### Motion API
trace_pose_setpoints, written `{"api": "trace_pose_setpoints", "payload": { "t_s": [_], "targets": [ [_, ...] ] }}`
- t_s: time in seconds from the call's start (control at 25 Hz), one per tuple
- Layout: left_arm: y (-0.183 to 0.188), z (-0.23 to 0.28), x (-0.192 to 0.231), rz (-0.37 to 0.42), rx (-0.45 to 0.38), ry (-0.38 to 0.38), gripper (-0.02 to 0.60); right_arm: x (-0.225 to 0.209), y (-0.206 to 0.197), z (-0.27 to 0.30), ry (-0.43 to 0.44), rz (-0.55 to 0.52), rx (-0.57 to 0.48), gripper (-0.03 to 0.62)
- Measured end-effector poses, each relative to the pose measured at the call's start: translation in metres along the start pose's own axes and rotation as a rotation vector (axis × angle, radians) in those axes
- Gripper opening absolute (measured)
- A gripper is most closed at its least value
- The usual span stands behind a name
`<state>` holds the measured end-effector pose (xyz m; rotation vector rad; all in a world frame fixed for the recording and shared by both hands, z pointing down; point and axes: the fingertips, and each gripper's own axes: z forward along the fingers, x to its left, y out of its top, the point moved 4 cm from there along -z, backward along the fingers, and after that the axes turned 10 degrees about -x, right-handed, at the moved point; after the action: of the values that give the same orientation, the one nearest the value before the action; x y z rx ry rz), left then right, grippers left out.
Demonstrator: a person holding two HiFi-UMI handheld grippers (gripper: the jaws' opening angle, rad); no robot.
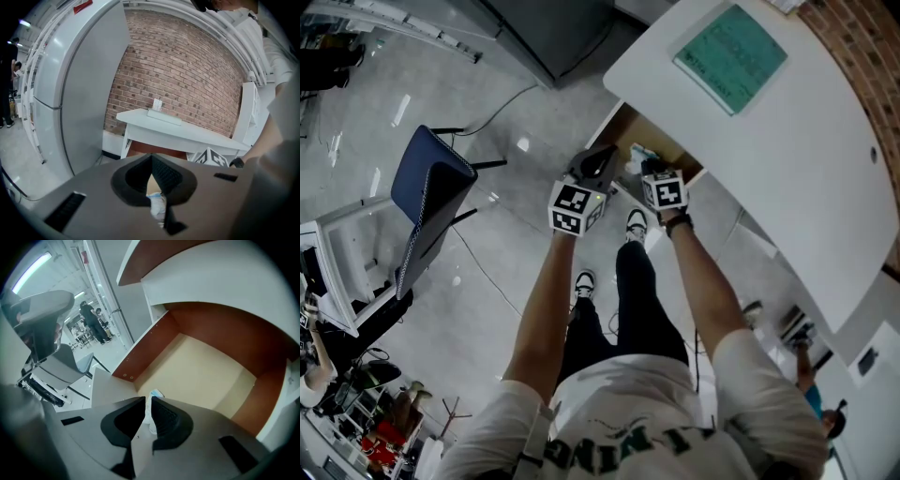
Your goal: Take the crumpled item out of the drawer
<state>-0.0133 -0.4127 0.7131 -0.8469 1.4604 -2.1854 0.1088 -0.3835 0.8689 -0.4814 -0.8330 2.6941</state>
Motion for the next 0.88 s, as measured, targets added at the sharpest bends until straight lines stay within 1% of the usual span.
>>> {"api": "trace_pose_setpoints", "payload": {
  "t_s": [0.04, 0.08, 0.12, 0.24, 0.36, 0.6, 0.68, 0.76, 0.8, 0.84, 0.88],
  "targets": [
    [-0.002, 0.001, 0.002, -0.002, 0.000, 0.003, -0.006, 0.001, 0.000, 0.005, 0.011, 0.008, 0.006, 0.039],
    [-0.004, 0.002, 0.004, -0.005, 0.000, 0.006, -0.006, 0.001, -0.002, 0.010, 0.018, 0.013, 0.016, 0.117],
    [-0.007, 0.003, 0.005, -0.009, 0.000, 0.009, -0.006, 0.000, -0.004, 0.014, 0.023, 0.013, 0.028, 0.158],
    [-0.014, 0.005, 0.007, -0.017, 0.003, 0.016, -0.006, -0.008, -0.015, 0.024, 0.005, -0.003, 0.062, 0.160],
    [-0.018, 0.004, 0.014, -0.022, 0.002, 0.026, -0.006, -0.009, -0.021, 0.034, -0.001, 0.007, 0.083, 0.166],
    [-0.020, 0.001, 0.025, -0.022, -0.002, 0.044, -0.006, -0.004, -0.036, 0.052, 0.001, -0.021, 0.189, 0.166],
    [-0.021, -0.002, 0.025, -0.022, 0.000, 0.049, -0.006, -0.009, -0.046, 0.052, -0.036, -0.046, 0.243, 0.166],
    [-0.024, -0.008, 0.023, -0.028, 0.003, 0.056, -0.006, -0.015, -0.052, 0.049, -0.070, -0.081, 0.263, 0.164],
    [-0.026, -0.011, 0.023, -0.032, 0.002, 0.062, -0.006, -0.016, -0.051, 0.049, -0.078, -0.097, 0.255, 0.141],
    [-0.027, -0.015, 0.024, -0.035, 0.002, 0.068, -0.006, -0.016, -0.050, 0.050, -0.077, -0.105, 0.245, 0.092],
    [-0.027, -0.018, 0.025, -0.037, 0.003, 0.072, -0.006, -0.014, -0.050, 0.050, -0.070, -0.104, 0.241, 0.078]
  ]
}}
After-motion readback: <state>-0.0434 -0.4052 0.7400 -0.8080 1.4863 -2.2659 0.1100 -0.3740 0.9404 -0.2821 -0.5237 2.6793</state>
